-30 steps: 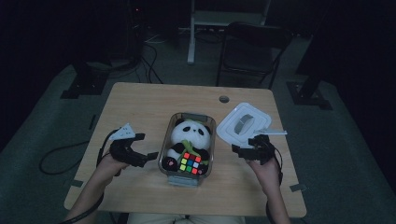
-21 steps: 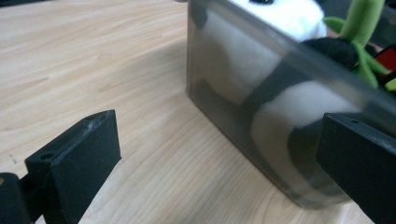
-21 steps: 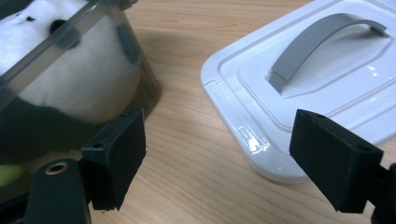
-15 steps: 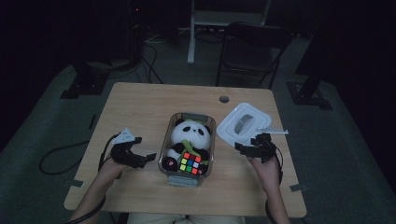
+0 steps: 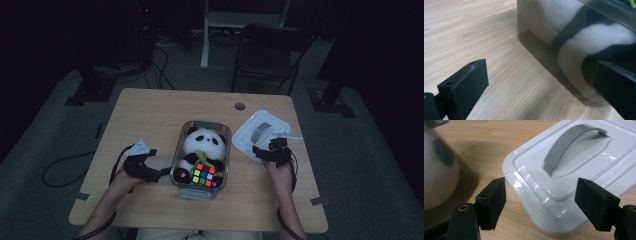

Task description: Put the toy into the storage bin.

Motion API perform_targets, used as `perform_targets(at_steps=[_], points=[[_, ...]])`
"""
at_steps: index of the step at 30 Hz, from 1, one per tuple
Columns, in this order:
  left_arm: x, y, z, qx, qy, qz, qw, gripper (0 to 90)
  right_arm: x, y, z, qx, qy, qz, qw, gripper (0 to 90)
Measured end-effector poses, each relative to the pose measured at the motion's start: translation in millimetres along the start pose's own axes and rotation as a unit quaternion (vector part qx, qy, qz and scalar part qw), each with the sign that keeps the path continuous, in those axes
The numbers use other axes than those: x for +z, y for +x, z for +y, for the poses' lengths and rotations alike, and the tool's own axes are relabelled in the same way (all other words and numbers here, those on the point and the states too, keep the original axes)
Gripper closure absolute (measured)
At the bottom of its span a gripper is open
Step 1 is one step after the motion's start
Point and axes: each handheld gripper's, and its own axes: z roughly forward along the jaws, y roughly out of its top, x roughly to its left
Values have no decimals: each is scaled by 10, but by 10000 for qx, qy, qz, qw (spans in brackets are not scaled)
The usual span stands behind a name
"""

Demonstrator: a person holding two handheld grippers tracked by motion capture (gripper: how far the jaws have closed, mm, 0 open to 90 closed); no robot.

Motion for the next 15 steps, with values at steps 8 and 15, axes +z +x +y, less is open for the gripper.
perform_targets(at_steps=[8,15], points=[[30,-27,0,25,-14,-19,10000,11,178,-45,12,218,-14,-371,9991,249],[37,-63,14,73,-36,-65,9999,11,316,-123,44,394,8,-584,9975,249]])
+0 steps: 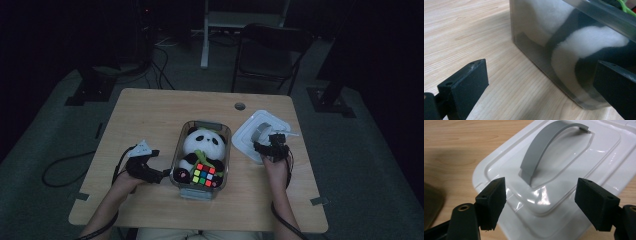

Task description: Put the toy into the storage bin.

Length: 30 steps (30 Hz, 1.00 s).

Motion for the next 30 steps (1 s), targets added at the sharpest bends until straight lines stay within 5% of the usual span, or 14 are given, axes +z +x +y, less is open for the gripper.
perform_targets(at_steps=[8,16,19,30], points=[[-4,-16,21,0,-39,12,10000,11,279,99,172,4,-46,-272,9996,256],[-17,-9,32,-15,-76,13,10000,11,458,181,261,11,126,-653,9978,467],[-21,-4,38,-11,-92,23,10000,11,465,176,266,45,142,-499,9986,590],[-13,-14,46,-35,-125,17,9999,11,253,96,186,-11,81,51,10000,694]])
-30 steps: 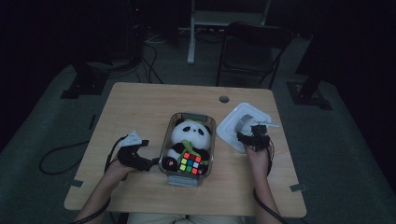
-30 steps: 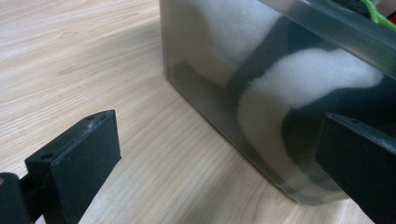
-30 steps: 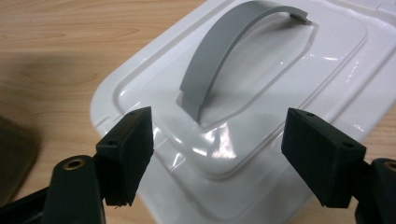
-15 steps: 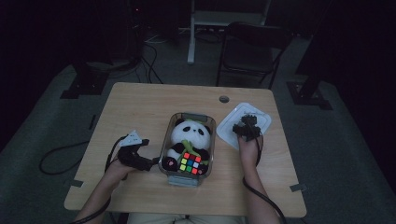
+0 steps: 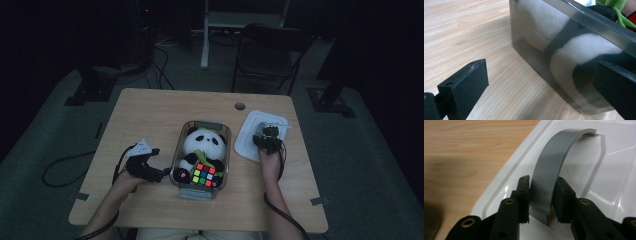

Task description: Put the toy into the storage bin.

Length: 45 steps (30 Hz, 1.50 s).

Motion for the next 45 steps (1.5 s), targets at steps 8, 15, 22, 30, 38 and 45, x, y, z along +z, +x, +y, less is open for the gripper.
perform_targets(at_steps=[8,15,22,30,38,45], points=[[34,-26,1,34,12,-31,10000,11,-243,-106,-152,-323,198,659,9971,713],[28,-29,7,20,-8,-3,10000,11,-326,-258,-310,-440,317,928,9942,694],[35,-24,3,25,-68,27,10000,11,-394,-290,-432,-382,94,474,9981,491],[40,-52,0,63,-26,9,10000,11,-348,-141,-519,-487,44,214,9986,437],[69,-87,-4,145,36,-34,9999,11,-273,-66,-411,-607,-20,-48,9981,437],[64,-92,-7,161,35,-20,9999,11,-216,-58,-364,-575,64,-284,9979,459]])
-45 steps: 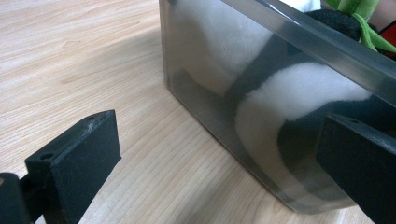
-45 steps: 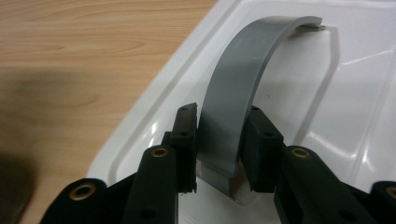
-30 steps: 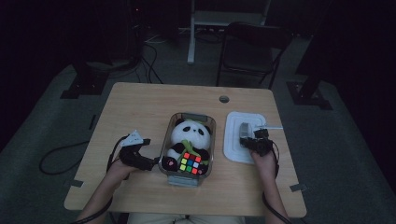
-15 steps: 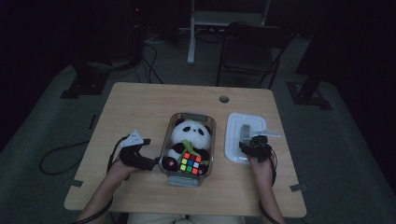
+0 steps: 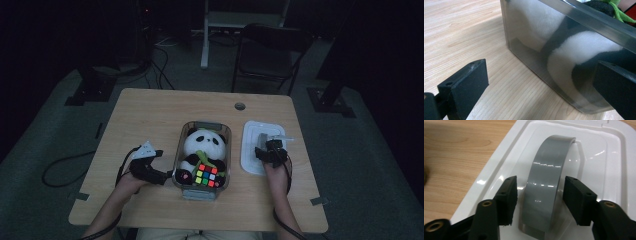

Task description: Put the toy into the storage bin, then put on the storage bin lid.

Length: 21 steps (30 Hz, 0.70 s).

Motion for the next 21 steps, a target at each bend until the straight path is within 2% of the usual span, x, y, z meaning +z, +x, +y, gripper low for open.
perform_targets(at_steps=[6,10,11,15,21], points=[[2,7,9,22,-9,36,10000,11,24,-17,5,64,32,-198,9998,499],[27,18,9,68,33,72,9999,11,26,-19,6,10,22,-317,9995,601],[33,19,9,69,43,76,9999,11,24,-29,7,21,12,-290,9996,655],[41,31,19,76,30,92,9999,11,7,-69,8,48,15,-284,9996,672],[46,9,27,97,-2,143,9999,11,-146,-133,-14,115,-131,-57,9998,677]])
